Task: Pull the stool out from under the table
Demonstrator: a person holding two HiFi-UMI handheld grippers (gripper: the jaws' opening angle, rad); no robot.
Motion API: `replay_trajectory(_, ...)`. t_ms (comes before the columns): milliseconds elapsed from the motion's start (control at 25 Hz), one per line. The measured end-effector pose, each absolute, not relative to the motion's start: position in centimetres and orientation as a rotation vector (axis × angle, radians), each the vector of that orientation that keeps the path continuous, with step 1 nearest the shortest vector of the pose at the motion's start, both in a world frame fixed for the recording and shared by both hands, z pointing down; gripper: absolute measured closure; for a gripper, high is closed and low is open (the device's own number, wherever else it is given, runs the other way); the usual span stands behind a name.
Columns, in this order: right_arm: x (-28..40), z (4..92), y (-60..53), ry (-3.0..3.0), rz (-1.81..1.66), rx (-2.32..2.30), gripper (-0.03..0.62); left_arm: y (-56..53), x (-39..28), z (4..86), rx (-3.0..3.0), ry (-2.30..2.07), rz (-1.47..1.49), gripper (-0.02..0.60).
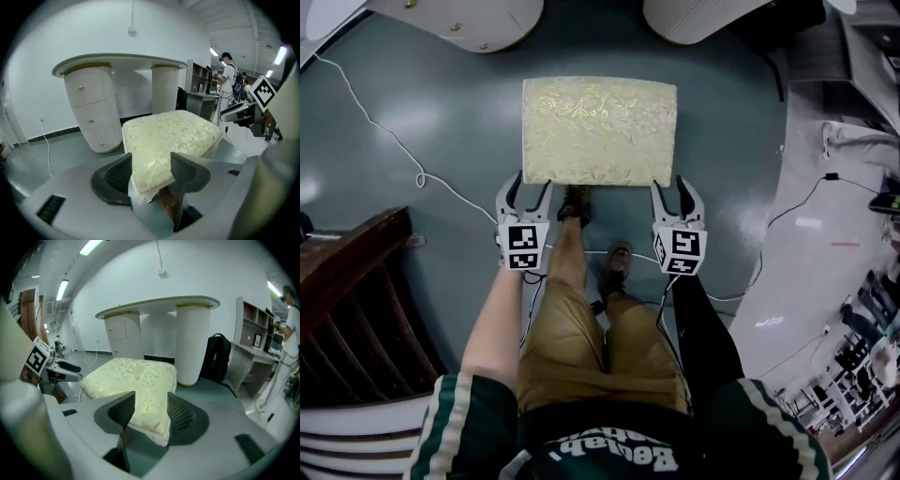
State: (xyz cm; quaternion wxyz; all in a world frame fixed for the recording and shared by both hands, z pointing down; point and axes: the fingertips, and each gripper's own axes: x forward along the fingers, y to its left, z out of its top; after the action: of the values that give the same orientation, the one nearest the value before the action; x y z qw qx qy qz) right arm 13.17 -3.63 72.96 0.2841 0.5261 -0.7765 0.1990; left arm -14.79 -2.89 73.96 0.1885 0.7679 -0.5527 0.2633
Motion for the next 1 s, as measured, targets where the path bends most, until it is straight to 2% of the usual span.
replay_trajectory(520, 8.7, 58.0, -12.1, -2.354, 0.181, 1.497, 0.445, -12.3, -10.3, 56.1, 2.537, -1.681, 0.386, 0.302)
replay_trajectory(720, 8.4, 55.0, -12.9, -2.382, 0.119, 1.532, 0.456, -13.7, -8.9, 51.1, 2.65, -1.717, 0.293, 0.351)
replay_trajectory(920, 8.0, 51.4, -12.9, -2.425, 0.084, 1.575, 0.473, -13.9, -8.6, 46.5, 2.64, -1.747, 0.2, 0.373)
replay_trajectory(1000, 7.7, 49.3, -13.0, -2.459, 0.069, 1.593, 0.482, -13.7, -8.4, 44.2, 2.713, -1.737, 0.259, 0.377)
